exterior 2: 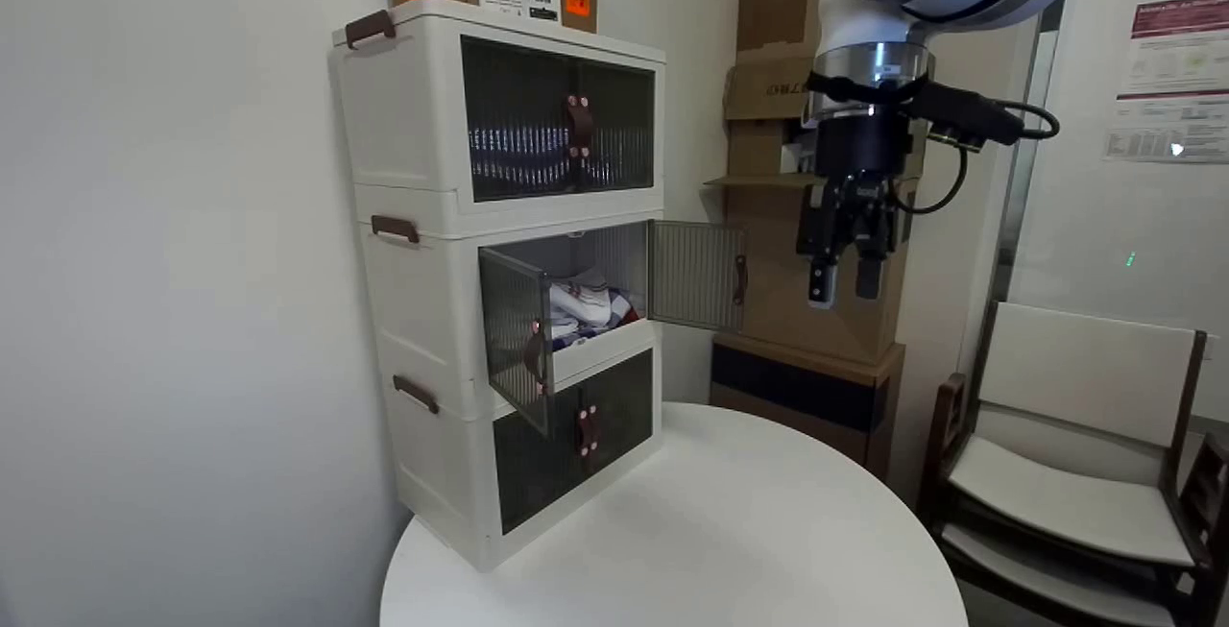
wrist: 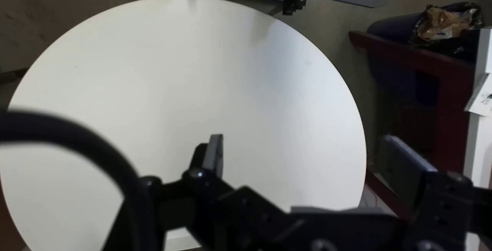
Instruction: Remove the towel from the drawer
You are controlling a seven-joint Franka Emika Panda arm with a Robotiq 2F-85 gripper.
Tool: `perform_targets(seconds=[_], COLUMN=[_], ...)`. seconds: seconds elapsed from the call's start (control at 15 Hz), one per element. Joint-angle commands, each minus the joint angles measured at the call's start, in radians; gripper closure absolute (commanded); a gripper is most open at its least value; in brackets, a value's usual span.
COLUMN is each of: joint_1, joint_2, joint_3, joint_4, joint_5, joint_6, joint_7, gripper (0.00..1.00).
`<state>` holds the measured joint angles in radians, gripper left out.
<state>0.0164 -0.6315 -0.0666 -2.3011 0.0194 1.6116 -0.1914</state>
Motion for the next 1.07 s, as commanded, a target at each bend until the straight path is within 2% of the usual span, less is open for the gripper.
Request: perform_targets(seconds=[0.0,0.27,0.4,0.87,1.0], joint_1=[0.0,-0.011,-0.028,-0.068,-0.101], joint_2=[0.001,-0.016,-0.027,0.056,0.086], joint_3=[0.0,0.006,0.014,0.069,0.08], joint_4=[0.002,-0.011,-0.028,-0.055,-0.079], joint_5=[0.0,-0.014,-0.045,-0.214,-0.292], joint_6=[-0.001,0.008,0.065,0.54,0.691], joint_7=[0.0,0.02,0.047,0.152,0.192], gripper=[0.0,0.0,0.0,0.0,0.0])
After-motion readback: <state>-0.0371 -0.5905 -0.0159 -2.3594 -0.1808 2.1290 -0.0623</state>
